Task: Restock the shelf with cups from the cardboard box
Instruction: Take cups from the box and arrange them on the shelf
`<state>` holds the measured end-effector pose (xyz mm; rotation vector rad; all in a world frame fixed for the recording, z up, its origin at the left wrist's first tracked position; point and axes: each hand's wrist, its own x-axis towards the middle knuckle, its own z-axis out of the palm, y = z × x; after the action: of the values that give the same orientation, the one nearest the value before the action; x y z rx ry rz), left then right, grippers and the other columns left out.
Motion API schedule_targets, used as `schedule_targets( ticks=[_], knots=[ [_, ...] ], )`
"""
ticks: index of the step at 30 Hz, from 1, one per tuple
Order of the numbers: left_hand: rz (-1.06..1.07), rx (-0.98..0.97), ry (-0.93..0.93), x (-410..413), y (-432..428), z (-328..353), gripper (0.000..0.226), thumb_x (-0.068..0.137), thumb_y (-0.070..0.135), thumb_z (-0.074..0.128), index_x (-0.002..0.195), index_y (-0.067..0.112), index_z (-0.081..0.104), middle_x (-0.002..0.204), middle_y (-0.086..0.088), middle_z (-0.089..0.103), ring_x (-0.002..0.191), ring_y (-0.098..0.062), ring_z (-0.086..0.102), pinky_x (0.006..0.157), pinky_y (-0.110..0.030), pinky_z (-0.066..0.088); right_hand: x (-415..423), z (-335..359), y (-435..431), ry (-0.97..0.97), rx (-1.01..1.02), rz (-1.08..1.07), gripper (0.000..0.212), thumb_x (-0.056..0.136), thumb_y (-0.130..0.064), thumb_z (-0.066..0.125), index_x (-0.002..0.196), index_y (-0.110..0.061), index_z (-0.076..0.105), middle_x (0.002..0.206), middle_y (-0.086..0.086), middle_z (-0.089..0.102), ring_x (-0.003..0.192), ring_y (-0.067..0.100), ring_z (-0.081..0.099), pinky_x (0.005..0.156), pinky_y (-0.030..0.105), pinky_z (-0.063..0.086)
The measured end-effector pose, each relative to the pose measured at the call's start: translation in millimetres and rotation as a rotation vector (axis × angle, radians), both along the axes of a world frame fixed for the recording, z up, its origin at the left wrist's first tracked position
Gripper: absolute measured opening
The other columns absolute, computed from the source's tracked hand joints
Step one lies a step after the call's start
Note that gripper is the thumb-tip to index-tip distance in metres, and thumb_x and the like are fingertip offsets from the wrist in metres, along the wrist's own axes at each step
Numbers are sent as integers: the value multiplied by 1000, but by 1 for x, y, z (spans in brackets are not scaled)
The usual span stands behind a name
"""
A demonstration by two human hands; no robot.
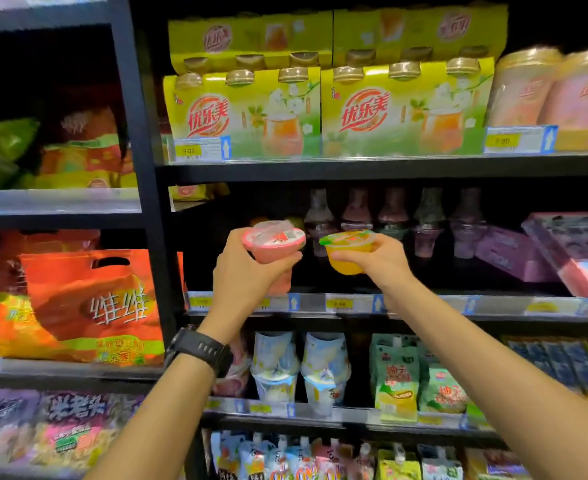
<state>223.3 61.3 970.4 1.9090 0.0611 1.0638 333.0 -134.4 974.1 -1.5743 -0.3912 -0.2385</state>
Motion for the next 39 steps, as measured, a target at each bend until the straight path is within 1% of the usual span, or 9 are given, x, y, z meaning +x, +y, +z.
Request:
schedule_targets(
  ticks=[4,8,16,18,20,23,26,32,39],
  knots=[
    [-2,-3,27,23,24,4,90,45,72,80,121,29,56,113,14,64,103,-8,64,85,-40,57,45,8,17,82,-252,-64,74,36,-45,93,94,-7,67,92,2,72,86,16,68,72,31,56],
    [0,-37,59,48,46,6,91,42,76,82,119,34,59,110,13,68,101,-6,66,85,-41,58,76,10,27,137,-481,-68,45,53,-34,92,73,-5,66,76,3,63,77,17,61,64,24,47],
    [42,-118,127,79,56,-3,95,35,70,83,112,23,54,106,7,66,99,-13,66,87,-43,57,116,2,50,309,-726,142,81,59,-37,88,128,-5,59,138,8,53,131,27,46,109,41,38],
    [58,-122,129,85,57,-6,96,35,71,84,113,22,54,108,6,66,100,-13,66,88,-42,57,125,7,56,265,-807,177,94,53,-38,90,134,-10,51,137,9,52,127,29,49,96,39,46],
    [85,-115,136,89,57,-8,97,35,70,83,114,22,54,109,5,66,101,-14,65,89,-42,56,136,10,60,178,-841,139,75,61,-29,89,126,-12,56,126,9,59,112,27,58,78,31,52],
    [136,-93,158,94,57,-10,100,33,73,80,114,21,52,109,5,65,101,-15,64,91,-43,55,140,11,69,116,-918,51,69,64,-35,87,122,-10,59,128,11,59,113,26,58,89,33,51],
    [185,-89,192,97,61,-13,101,33,73,80,114,17,52,109,2,64,102,-18,63,91,-45,54,151,6,82,-13,-877,18,83,27,-58,87,96,-15,69,103,4,69,91,21,65,76,30,56],
    [227,-59,273,100,72,-20,107,29,75,81,113,15,52,108,-2,65,100,-21,65,88,-46,56,165,-12,94,-51,-801,6,75,56,-34,92,118,-8,59,116,5,58,111,25,56,91,32,49],
    [233,-59,320,112,81,-23,110,25,77,81,111,12,60,99,-2,70,91,-19,69,76,-39,60,185,-27,103,47,-707,-21,73,39,-53,93,92,-10,67,97,6,68,89,23,65,62,26,44]
  ],
)
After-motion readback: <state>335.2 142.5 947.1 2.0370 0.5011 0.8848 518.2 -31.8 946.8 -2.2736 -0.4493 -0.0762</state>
